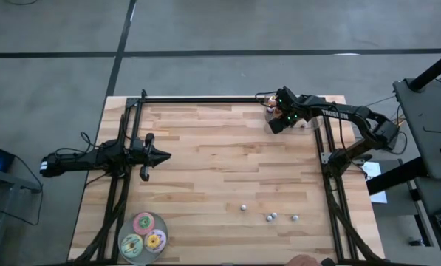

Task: Pick & Place food coloring
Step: Put the small orange food coloring bottle into the bin, then put the small green food coloring bottle into the bin

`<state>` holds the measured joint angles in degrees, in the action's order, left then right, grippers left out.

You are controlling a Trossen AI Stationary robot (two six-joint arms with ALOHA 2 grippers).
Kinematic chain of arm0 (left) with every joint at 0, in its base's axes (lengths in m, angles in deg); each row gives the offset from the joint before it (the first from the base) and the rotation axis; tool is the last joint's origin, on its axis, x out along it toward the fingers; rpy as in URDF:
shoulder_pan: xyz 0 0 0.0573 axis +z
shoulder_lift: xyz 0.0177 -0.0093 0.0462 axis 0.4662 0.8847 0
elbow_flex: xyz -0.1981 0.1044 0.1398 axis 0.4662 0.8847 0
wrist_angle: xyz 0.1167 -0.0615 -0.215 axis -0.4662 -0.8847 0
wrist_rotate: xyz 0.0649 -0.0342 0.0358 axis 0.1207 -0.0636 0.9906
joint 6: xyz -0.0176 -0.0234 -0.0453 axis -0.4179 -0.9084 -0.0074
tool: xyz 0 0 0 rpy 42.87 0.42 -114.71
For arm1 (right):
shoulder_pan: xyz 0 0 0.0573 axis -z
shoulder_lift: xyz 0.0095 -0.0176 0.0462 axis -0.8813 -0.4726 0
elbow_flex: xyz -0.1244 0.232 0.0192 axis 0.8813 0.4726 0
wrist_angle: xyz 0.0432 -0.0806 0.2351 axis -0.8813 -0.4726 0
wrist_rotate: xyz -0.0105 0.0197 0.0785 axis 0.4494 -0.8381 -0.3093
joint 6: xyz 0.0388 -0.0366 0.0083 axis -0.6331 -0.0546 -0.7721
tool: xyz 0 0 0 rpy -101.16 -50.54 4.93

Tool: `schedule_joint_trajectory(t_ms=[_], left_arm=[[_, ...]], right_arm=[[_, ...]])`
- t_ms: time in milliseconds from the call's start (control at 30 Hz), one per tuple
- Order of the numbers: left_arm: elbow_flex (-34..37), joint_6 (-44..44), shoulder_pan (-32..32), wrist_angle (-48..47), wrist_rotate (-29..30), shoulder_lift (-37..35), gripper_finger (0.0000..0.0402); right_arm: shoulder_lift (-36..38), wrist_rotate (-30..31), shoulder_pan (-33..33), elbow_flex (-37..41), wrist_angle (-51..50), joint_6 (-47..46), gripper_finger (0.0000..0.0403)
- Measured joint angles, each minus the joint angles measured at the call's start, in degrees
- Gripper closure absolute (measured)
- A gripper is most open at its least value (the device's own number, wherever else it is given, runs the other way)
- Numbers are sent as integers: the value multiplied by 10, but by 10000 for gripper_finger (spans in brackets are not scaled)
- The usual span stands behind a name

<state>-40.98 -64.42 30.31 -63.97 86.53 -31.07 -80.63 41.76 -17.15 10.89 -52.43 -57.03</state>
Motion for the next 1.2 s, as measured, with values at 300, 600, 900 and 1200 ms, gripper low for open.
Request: schedule_joint_trajectory(t_ms=[300,600,900,1200], left_arm=[[0,0,0,0,0,0,402],[0,0,0,0,0,0,402],[0,0,0,0,0,0,402],[0,0,0,0,0,0,402]], right_arm=[[0,0,0,0,0,2,314],[0,0,0,0,0,2,329],[0,0,0,0,0,4,316],[2,0,0,0,0,4,295]])
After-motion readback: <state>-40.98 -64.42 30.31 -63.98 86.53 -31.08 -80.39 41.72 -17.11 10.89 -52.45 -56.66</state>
